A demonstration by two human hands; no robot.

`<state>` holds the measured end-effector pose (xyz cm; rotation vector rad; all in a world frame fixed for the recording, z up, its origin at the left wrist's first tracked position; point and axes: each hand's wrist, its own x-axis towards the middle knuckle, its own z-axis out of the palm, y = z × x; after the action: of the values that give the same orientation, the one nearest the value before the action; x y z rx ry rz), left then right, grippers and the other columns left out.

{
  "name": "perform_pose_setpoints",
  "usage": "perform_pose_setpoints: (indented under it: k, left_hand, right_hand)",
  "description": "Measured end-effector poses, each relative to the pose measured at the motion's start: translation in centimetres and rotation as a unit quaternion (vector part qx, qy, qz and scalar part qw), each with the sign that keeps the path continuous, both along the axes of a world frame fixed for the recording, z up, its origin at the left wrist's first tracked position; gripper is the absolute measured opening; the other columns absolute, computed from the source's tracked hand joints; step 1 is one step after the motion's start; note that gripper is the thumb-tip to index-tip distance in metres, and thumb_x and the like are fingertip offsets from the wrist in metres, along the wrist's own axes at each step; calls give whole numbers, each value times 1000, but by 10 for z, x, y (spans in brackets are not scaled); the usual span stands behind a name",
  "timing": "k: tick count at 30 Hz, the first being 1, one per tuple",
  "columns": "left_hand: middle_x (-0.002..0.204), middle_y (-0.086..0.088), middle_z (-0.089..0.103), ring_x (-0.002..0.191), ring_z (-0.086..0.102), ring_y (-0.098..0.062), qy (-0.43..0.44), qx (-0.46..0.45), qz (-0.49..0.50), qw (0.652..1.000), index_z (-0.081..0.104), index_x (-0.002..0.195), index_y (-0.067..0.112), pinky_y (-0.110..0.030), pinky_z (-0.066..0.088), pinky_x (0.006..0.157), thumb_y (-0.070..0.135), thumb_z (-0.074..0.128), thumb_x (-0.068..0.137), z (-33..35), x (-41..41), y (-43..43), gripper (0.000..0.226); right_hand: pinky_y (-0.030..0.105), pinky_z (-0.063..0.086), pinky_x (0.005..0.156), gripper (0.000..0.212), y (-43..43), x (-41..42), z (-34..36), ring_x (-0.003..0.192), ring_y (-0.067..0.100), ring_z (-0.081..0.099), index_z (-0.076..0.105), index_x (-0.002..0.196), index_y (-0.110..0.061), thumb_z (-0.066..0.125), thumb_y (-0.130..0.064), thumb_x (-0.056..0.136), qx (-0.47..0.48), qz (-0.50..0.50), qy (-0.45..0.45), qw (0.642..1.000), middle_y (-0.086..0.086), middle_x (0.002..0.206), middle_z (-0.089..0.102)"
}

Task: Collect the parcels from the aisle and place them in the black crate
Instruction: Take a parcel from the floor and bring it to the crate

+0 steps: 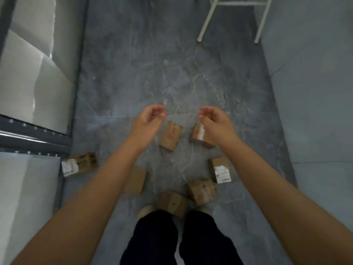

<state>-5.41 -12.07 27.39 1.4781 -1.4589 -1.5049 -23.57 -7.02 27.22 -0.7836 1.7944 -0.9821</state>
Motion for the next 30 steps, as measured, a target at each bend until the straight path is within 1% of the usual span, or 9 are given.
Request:
perform_pose_setpoints:
  k: [5, 7, 10, 13, 16, 19, 23, 26, 30]
  left_hand:
    - [107, -3, 57, 79, 56, 18, -68, 3, -46, 997, 55, 119, 1, -1, 41, 74, 0, 46, 95, -169, -4, -5, 25]
    - [119, -4, 54, 101, 56, 3, -117, 2, -57, 991, 52, 125, 5, -4, 40, 81, 7, 48, 96, -229, -5, -10, 29]
    - [147, -11, 35, 135, 36, -24, -202, 30, -52, 977, 37, 140, 12, -32, 31, 109, 24, 51, 95, -310, -9, -22, 48]
    - [155, -11, 23, 142, 25, -27, -221, 87, -48, 970, 19, 149, 11, -36, 23, 115, 32, 52, 95, -359, -16, -28, 66]
    - [140, -12, 47, 131, 45, -28, -140, 144, -45, 979, 34, 142, 10, -35, 39, 105, 27, 53, 94, -379, -25, -27, 54]
    - [117, -8, 59, 110, 57, -22, -122, 130, -23, 984, 48, 128, 8, -27, 45, 88, 20, 54, 94, -361, -32, -13, 37]
    - [115, -6, 54, 100, 52, -14, -118, 100, 13, 988, 43, 127, 4, -23, 40, 81, 21, 52, 95, -278, -31, 2, 37]
    - [113, -10, 56, 92, 55, -13, -110, 75, 26, 991, 43, 122, 2, -19, 41, 74, 19, 48, 97, -182, -30, 6, 31]
    - [94, 9, 48, 76, 47, 6, -72, 40, 17, 996, 40, 113, 7, 1, 40, 61, 18, 37, 101, -28, -28, 5, 17]
  right_hand:
    - [7, 44, 68, 31, -5, -3, -178, 67, -10, 55, 54, 119, 4, 57, 0, 88, 59, 59, 7, 996, 5, 94, 59]
    - [12, 44, 73, 36, -7, -1, -238, 87, 5, 55, 51, 124, 0, 58, -6, 89, 88, 81, 7, 993, 14, 113, 59]
    - [27, 40, 92, 57, -17, 3, -314, 121, 19, 47, 32, 141, -10, 56, -22, 91, 161, 105, 1, 981, 10, 143, 41]
    - [35, 40, 97, 78, -27, 13, -366, 133, 27, 39, 8, 150, -16, 55, -32, 90, 229, 76, -75, 967, 8, 152, 29]
    - [27, 42, 85, 62, -33, 28, -385, 122, 23, 49, 20, 147, -20, 50, -30, 94, 242, 49, -175, 953, 3, 143, 43]
    - [13, 48, 59, 28, -25, 41, -359, 89, 11, 60, 49, 123, -21, 50, -26, 95, 197, 49, -204, 958, 1, 113, 63]
    - [28, 52, 79, 24, -9, 42, -279, 95, 14, 61, 50, 115, -19, 53, -16, 92, 150, 10, -185, 971, 1, 108, 63]
    - [39, 49, 96, 35, 0, 41, -183, 106, 17, 60, 47, 124, -18, 53, -12, 90, 132, 0, -166, 977, 0, 114, 61]
    - [21, 50, 86, 39, 3, 34, -26, 102, 5, 59, 46, 128, -21, 53, -11, 91, 52, 23, -133, 990, -11, 109, 62]
